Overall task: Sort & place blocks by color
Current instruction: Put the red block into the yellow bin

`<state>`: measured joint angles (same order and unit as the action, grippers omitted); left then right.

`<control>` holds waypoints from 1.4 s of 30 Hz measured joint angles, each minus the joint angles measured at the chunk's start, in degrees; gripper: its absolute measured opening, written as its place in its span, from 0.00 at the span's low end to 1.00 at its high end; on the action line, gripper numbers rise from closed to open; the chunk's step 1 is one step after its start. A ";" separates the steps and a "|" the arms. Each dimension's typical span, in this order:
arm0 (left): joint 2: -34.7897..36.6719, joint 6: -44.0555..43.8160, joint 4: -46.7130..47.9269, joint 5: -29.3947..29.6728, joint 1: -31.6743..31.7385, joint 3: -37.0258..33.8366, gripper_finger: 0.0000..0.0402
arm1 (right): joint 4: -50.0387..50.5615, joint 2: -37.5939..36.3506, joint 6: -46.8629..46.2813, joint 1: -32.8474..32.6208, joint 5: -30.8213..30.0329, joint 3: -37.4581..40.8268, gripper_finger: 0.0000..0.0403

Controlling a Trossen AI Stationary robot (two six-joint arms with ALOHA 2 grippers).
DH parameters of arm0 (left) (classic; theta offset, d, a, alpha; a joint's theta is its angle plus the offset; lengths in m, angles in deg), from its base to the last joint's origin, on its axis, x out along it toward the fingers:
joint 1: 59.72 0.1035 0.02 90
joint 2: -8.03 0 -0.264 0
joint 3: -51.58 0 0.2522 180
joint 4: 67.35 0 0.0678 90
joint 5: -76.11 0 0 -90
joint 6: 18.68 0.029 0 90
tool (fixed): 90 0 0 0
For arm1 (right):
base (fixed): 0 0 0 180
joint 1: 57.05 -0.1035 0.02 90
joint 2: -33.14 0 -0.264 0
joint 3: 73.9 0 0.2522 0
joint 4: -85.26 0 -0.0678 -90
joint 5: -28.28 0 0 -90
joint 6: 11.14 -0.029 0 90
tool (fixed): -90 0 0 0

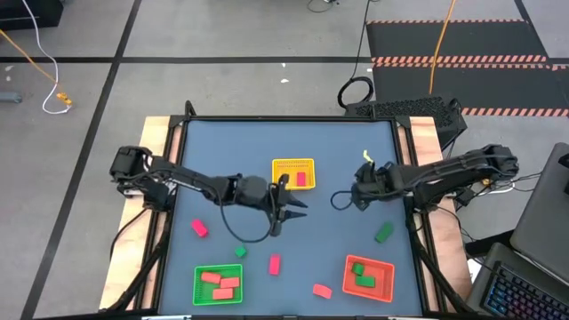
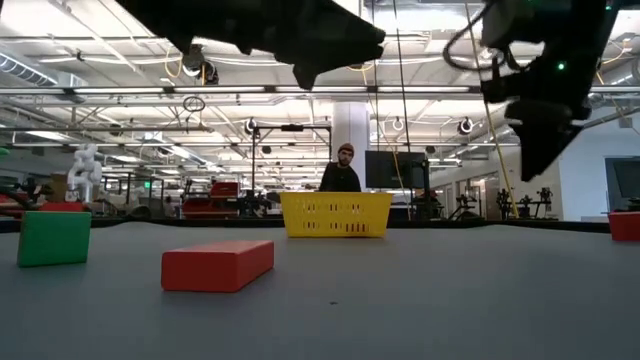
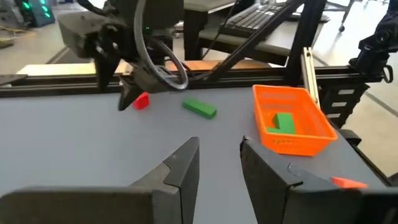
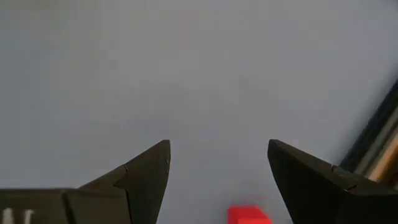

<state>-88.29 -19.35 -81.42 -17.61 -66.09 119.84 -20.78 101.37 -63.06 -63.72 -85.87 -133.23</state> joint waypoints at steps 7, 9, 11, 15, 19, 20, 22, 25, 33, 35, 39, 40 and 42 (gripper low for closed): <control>0.00 2.03 -0.33 -4.45 2.17 -0.09 0.29 | 2.25 5.06 -0.22 1.90 6.64 0.30 0.65; 0.00 2.22 -0.21 -4.73 2.12 -0.09 0.29 | 3.60 6.54 -0.38 1.89 7.82 0.59 0.65; 0.00 2.36 -0.30 -4.59 2.22 -0.09 0.29 | 6.28 7.74 -1.27 1.87 8.11 0.83 0.65; 0.00 2.02 -0.05 -4.40 1.92 -0.09 0.29 | 11.45 9.17 -3.02 1.85 10.58 0.86 0.65; 0.00 2.05 0.70 -4.40 1.03 -0.09 0.29 | 12.42 9.33 -3.17 1.83 12.72 0.94 0.65; 0.00 2.05 0.66 -4.41 0.87 -0.09 0.29 | 12.47 9.33 -3.15 1.83 13.27 0.95 0.65; 0.00 2.03 0.70 -4.40 0.60 -0.09 0.29 | 12.15 9.31 -3.28 1.83 14.20 1.35 0.65; 0.00 1.99 0.74 -4.39 0.23 -0.09 0.29 | 10.52 9.31 -4.24 1.83 17.00 3.13 0.65; 0.00 1.68 0.75 -4.39 -0.16 -0.09 0.29 | 6.15 9.29 -7.23 1.83 17.92 7.25 0.65; 0.00 1.68 0.74 -4.39 -0.16 -0.09 0.29 | 5.95 9.29 -7.42 1.83 17.55 7.82 0.65; 0.00 1.83 0.72 -4.39 -0.16 -0.09 0.29 | 5.19 9.29 -9.03 1.83 15.84 7.86 0.65; 0.00 1.86 0.72 -4.39 -0.16 -0.09 0.29 | 4.77 9.29 -9.17 1.83 15.47 7.87 0.65; 0.00 1.86 0.72 -4.39 -0.16 -0.09 0.29 | 3.75 9.29 -9.10 1.83 15.30 7.87 0.65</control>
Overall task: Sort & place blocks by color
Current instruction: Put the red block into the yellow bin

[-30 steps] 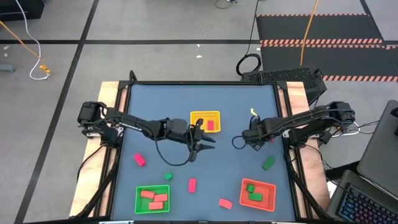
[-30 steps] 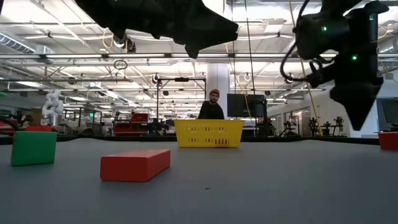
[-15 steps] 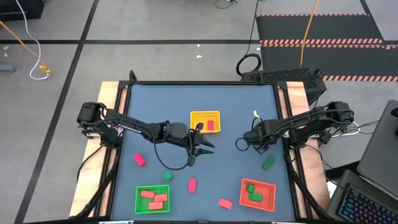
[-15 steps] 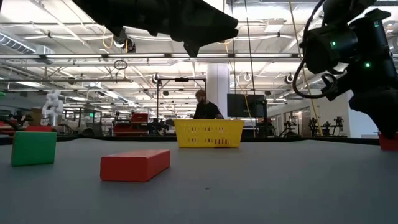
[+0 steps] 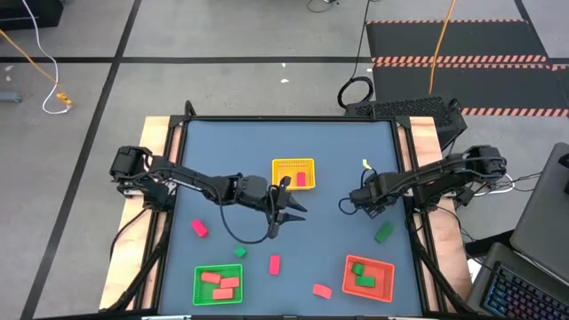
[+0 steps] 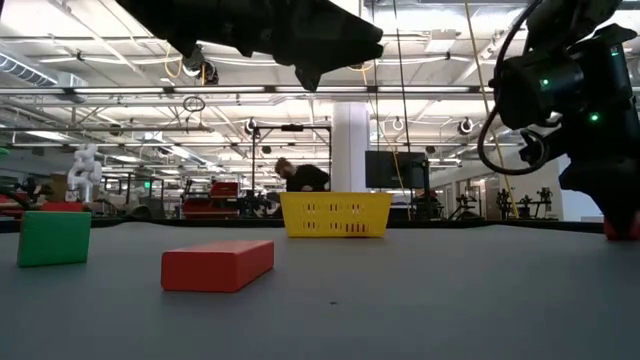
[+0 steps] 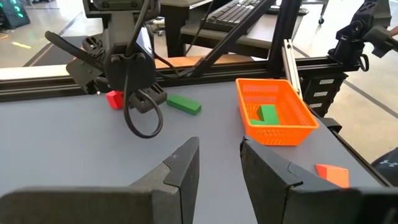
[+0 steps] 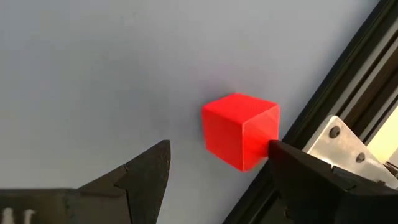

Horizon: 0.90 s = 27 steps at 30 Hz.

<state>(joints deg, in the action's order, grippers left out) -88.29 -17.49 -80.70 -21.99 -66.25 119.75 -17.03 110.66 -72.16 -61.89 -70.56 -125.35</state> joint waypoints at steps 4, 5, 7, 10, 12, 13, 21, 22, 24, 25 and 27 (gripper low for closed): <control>0.00 -0.04 0.00 0.00 0.00 0.00 0.29 | -3.05 -0.07 1.99 -0.05 0.49 -0.10 0.65; 0.00 -0.04 0.00 0.00 0.00 0.00 0.29 | -3.57 -0.28 2.58 -0.07 1.23 -0.11 0.65; 0.00 0.02 0.01 0.01 0.00 0.02 0.29 | -4.58 -0.54 2.75 -0.44 2.82 -0.38 0.65; 0.00 0.02 0.04 0.02 0.00 0.02 0.29 | -5.80 -0.51 2.32 -1.73 3.82 -3.11 0.65; 0.00 0.02 0.04 0.02 0.00 0.02 0.29 | -4.06 -0.26 2.31 -2.46 4.07 -4.95 0.65; 0.00 0.04 0.13 0.02 0.00 0.02 0.29 | -3.50 -0.26 2.27 -2.67 3.65 -5.89 0.65; 0.00 0.00 0.37 0.02 0.00 0.02 0.29 | -3.06 -0.33 3.86 -2.08 0.08 -7.34 0.65; 0.00 -0.02 0.37 0.02 0.00 0.02 0.29 | -2.66 -0.33 4.01 -1.90 0.07 -7.07 0.65; 0.00 -0.02 0.39 0.02 0.00 0.02 0.29 | -2.31 -0.33 4.50 -1.52 -0.15 -6.32 0.65; 0.00 -0.04 0.42 0.02 0.00 0.02 0.29 | -2.30 -0.33 4.60 -1.29 -0.08 -5.76 0.65; 0.00 -0.07 0.46 0.02 0.00 0.02 0.29 | -2.40 -0.33 4.73 -0.66 -0.09 -4.46 0.65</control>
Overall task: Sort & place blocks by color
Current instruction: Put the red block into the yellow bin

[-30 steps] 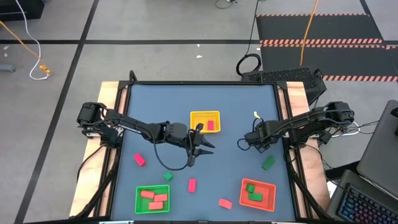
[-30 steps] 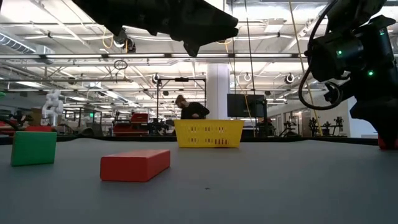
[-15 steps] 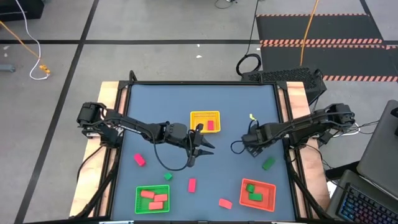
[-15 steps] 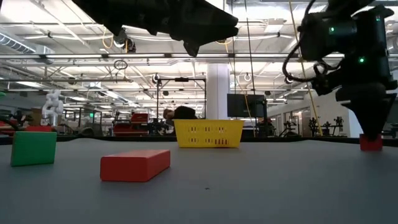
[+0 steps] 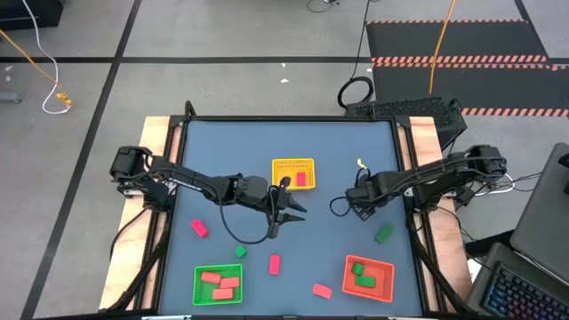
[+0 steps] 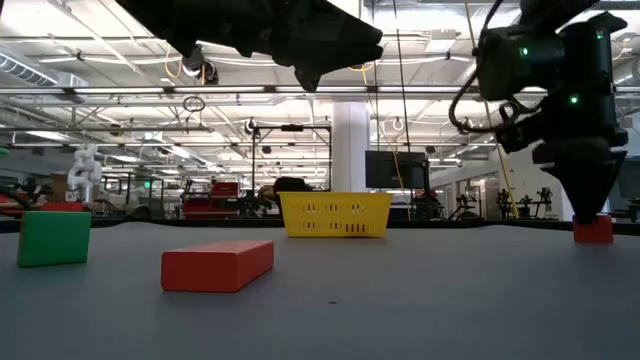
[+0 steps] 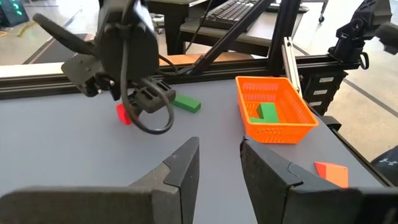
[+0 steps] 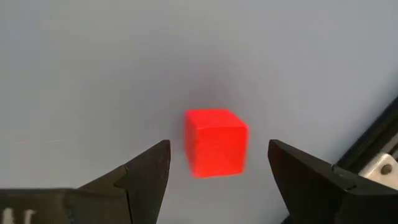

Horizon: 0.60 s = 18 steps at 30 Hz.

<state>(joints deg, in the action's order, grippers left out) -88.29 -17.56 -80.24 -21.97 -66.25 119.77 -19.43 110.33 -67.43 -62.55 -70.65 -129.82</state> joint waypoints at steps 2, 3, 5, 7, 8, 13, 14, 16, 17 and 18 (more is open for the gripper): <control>0.00 -0.06 0.10 0.00 0.00 0.00 0.29 | 0.07 0.00 0.25 0.72 -0.06 1.47 0.65; 0.00 -0.06 0.22 0.00 0.00 0.00 0.29 | -0.41 0.00 0.59 1.03 -0.04 2.25 0.65; 0.00 -0.01 0.35 0.00 0.00 0.00 0.29 | -2.45 0.00 1.54 1.40 -0.04 3.64 0.65; 0.00 0.07 0.35 0.02 0.00 0.00 0.29 | -4.92 0.00 2.35 1.43 0.02 4.76 0.65; 0.00 0.07 0.35 0.02 0.00 0.00 0.29 | -5.83 -0.02 2.83 1.43 0.00 5.03 0.65; 0.00 0.09 0.37 0.04 0.02 0.00 0.29 | -6.78 -0.09 4.80 1.40 0.01 5.16 0.64; 0.00 0.09 0.36 0.02 0.04 0.00 0.29 | -6.77 -0.09 4.97 1.40 0.02 5.16 0.63; 0.00 0.10 0.37 0.04 0.07 0.00 0.29 | -6.90 -0.07 5.37 1.40 0.02 5.16 0.59; 0.00 0.12 0.37 0.04 0.07 0.00 0.29 | -6.98 -0.07 5.87 1.40 0.16 5.16 0.56; 0.00 0.12 0.37 0.04 0.07 0.00 0.29 | -7.07 -0.07 6.18 1.40 0.26 5.16 0.52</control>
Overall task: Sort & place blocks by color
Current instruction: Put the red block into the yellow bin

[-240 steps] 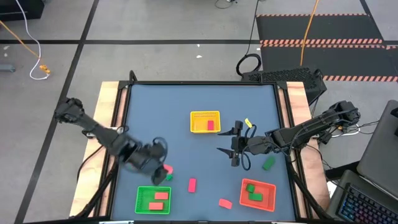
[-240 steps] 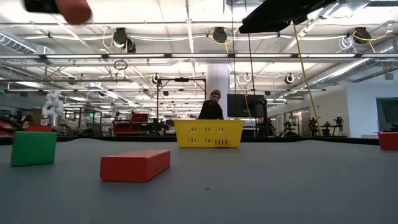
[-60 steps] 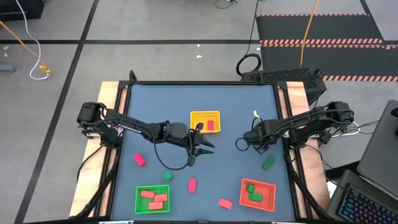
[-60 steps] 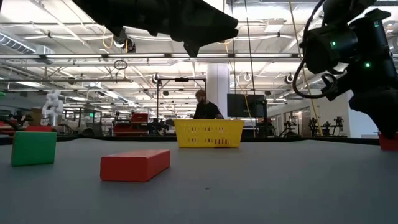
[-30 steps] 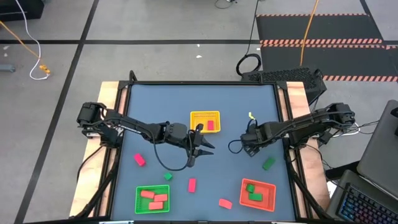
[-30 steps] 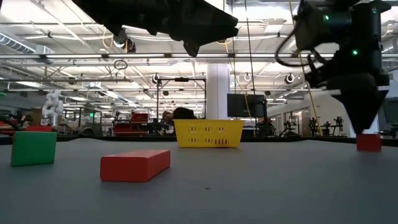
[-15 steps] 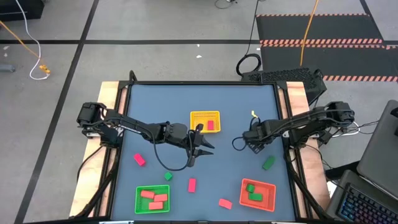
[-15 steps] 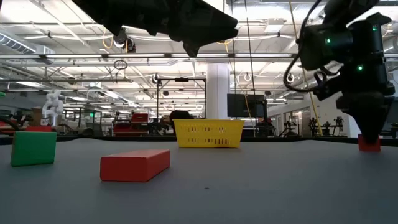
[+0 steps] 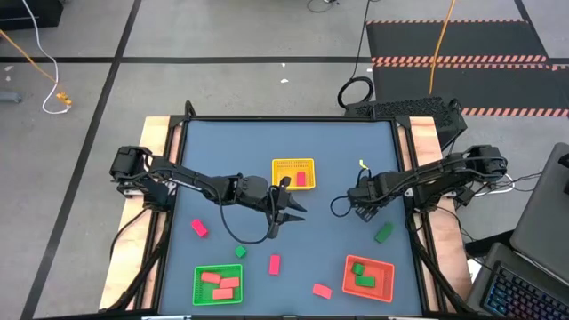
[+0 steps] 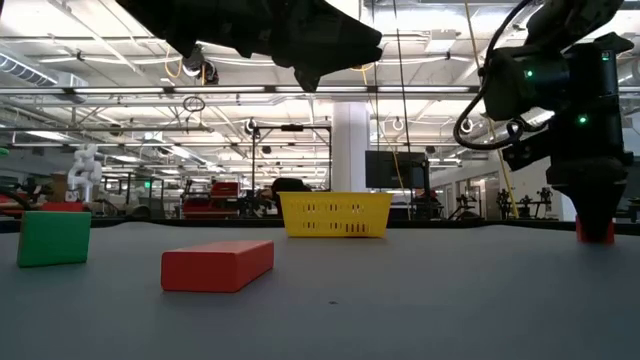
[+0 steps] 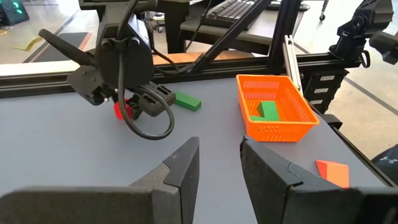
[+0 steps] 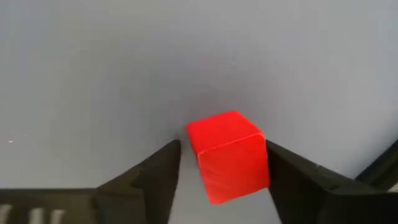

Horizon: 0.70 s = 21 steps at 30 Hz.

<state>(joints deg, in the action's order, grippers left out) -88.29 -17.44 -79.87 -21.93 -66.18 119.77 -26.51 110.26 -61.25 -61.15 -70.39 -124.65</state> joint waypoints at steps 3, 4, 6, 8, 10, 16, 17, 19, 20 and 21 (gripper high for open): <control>0.00 0.00 0.10 0.00 0.00 0.00 0.29 | -0.52 0.02 1.55 0.00 1.28 0.00 0.38; 0.00 0.03 0.28 0.00 0.00 0.00 0.29 | -0.70 0.01 2.09 0.00 1.47 -0.02 0.33; 0.00 0.11 0.65 0.00 0.00 0.00 0.29 | -1.52 -0.04 2.97 -0.02 2.46 -0.02 0.30; 0.00 0.13 0.79 0.01 0.00 0.00 0.29 | -2.26 0.01 3.79 -0.02 2.78 -0.17 0.30; 0.00 0.13 0.79 0.01 0.00 0.00 0.29 | -3.94 0.09 5.06 -0.02 3.02 -1.14 0.30; 0.00 0.42 1.14 0.02 0.00 0.00 0.29 | -13.43 0.09 10.89 -0.74 2.81 -7.81 0.30; 0.00 0.42 1.11 0.03 0.03 0.00 0.29 | -15.28 0.09 11.77 -0.89 2.64 -9.09 0.30; 0.00 0.72 1.11 0.04 0.08 0.00 0.29 | -19.48 0.08 13.72 -0.92 2.50 -11.38 0.30; 0.00 1.07 1.15 0.04 0.15 0.00 0.29 | -21.36 0.07 15.08 -0.91 2.35 -12.29 0.30; 0.00 1.25 1.16 0.05 0.20 0.00 0.29 | -23.07 0.07 16.47 -0.90 1.46 -13.01 0.30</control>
<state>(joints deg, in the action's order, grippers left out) -88.28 -16.19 -78.71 -21.88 -65.98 119.77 -49.57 110.33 -44.78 -62.04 -68.93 -137.66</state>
